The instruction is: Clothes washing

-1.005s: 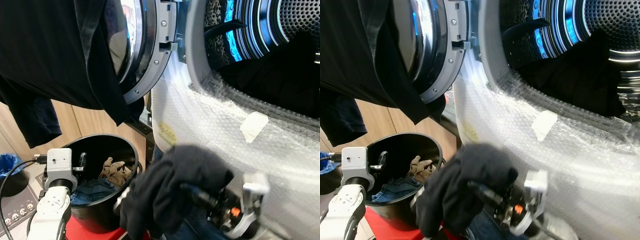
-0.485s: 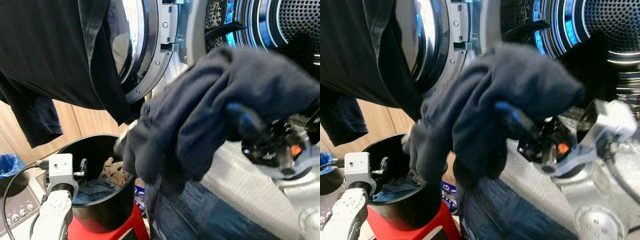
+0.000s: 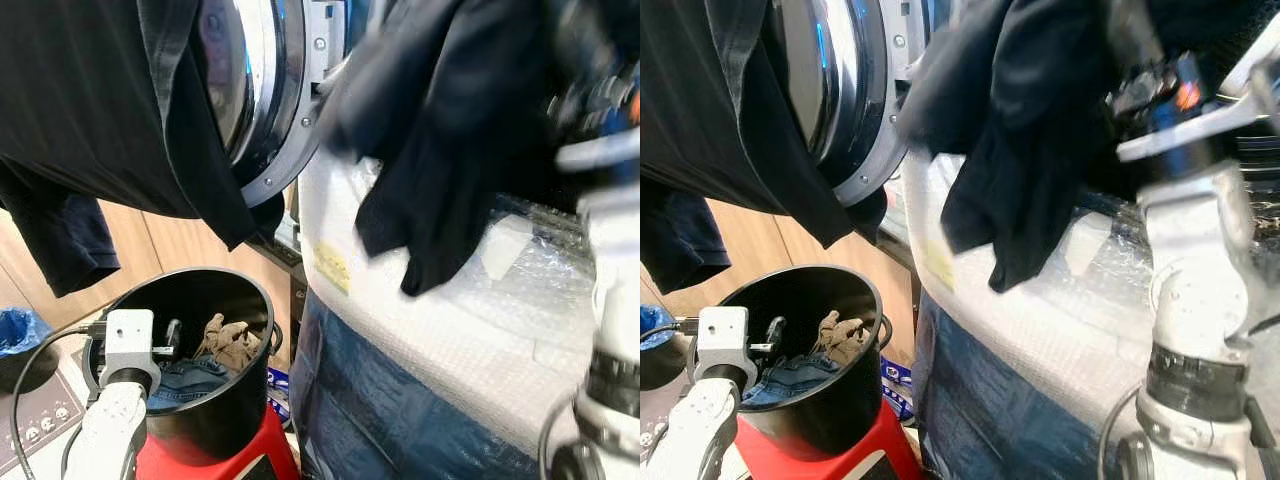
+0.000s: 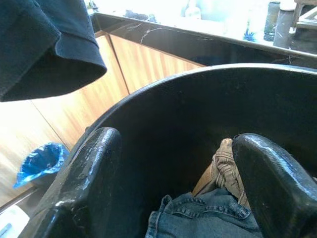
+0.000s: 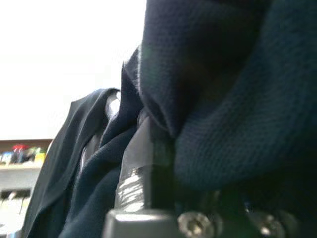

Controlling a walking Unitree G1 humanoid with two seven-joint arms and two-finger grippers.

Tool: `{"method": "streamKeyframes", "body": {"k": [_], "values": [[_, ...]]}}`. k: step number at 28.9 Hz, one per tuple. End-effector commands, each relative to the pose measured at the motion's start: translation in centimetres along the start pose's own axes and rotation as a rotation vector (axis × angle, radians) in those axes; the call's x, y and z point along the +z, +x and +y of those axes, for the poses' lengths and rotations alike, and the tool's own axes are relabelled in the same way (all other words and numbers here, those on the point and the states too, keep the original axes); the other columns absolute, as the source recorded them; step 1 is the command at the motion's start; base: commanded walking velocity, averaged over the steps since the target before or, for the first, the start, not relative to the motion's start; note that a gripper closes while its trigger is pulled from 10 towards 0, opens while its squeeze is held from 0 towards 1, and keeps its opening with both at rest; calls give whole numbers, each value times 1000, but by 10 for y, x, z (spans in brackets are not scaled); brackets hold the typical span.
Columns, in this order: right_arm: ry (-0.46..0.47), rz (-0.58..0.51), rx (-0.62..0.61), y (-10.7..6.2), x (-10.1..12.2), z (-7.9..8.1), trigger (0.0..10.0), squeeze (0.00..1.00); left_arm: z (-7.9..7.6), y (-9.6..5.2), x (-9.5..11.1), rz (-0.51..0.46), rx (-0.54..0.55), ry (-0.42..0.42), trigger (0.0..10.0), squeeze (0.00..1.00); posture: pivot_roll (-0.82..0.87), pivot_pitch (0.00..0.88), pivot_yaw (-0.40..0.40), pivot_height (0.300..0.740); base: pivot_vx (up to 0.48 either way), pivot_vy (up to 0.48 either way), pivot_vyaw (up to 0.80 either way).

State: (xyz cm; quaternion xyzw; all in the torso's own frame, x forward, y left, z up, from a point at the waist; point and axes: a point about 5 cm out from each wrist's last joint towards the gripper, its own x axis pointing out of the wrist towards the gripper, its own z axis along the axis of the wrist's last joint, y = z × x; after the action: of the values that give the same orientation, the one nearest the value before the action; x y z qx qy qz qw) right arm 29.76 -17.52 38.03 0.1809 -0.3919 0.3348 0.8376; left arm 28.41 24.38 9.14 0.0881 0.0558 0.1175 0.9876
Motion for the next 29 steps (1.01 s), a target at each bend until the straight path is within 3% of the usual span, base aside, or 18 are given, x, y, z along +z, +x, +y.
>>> {"method": "streamKeyframes", "body": {"k": [1, 2, 3, 4, 5, 7, 13, 16, 19, 21, 23, 24, 26, 27, 29], "values": [[-28, -68, -26, 7, 15, -3, 0, 0, -2, 1, 0, -4, -11, 9, 10000, 0, 181, 0, -5, 740, 0, 0, 0], [-42, -77, -40, 13, 19, -4, 0, 0, -3, 0, 0, -4, -14, 9, 10000, 0, 180, 0, -5, 740, 0, 0, 0], [-138, -58, -138, 31, 16, -15, 0, 0, -4, 1, 1, -7, -29, 6, 10000, 0, 157, 0, 9, 740, 0, 0, 0], [-173, -48, -200, 41, 14, -22, 0, 0, -5, 2, 0, -5, -43, 7, 10000, 0, 151, 0, 11, 740, 0, 0, 0], [-173, -48, -200, 41, 14, -22, 0, 0, -5, 2, 0, -5, -43, 7, 10000, 0, 151, 0, 11, 740, 0, 0, 0], [-206, -12, -317, 59, 12, -36, 0, 0, -12, 3, 2, -7, -48, 4, 10000, 0, 171, 0, 0, 740, 0, 0, 0], [-250, 105, -494, 77, 2, -56, 0, 0, -15, 6, 5, -15, -46, -14, 10000, 0, 163, 0, 8, 740, 0, 0, 0], [-369, 189, -639, 89, -2, -71, 0, 0, -19, 5, 6, -19, -64, -13, 10000, 0, 173, 0, 10, 740, 0, 0, 0], [-370, 193, -706, 92, 1, -76, 0, 0, -20, 6, 6, -17, -66, -14, 10000, 0, 177, 0, 4, 740, 0, 0, 0], [-528, 242, -742, 94, 3, -79, 0, 0, -22, 7, 7, -19, -65, -21, 10000, 0, 197, 0, -18, 740, 0, 0, 0], [-566, 275, -741, 94, 1, -80, 471, 0, -23, 7, 7, -19, -62, -26, 10000, 0, 202, 0, -20, 740, 0, 0, 0], [-593, 306, -760, 92, -1, -82, 10000, 0, -23, 8, 7, -19, -60, -29, 10000, 0, 206, 0, -23, 740, 0, 0, 0], [-664, 392, -806, 85, -8, -88, 10000, 0, -25, 8, 8, -19, -62, -33, 10000, 0, 219, 0, -25, 740, 0, 0, 0], [-685, 454, -809, 79, -16, -91, 10000, 1000, -26, 7, 8, -20, -69, -36, 10000, 0, 224, 0, -24, 740, 0, 0, 0], [-664, 523, -810, 72, -27, -95, 10000, 1000, -27, 6, 8, -20, -80, -39, 10000, 0, 228, 0, -19, 740, 0, 0, 0]]}}
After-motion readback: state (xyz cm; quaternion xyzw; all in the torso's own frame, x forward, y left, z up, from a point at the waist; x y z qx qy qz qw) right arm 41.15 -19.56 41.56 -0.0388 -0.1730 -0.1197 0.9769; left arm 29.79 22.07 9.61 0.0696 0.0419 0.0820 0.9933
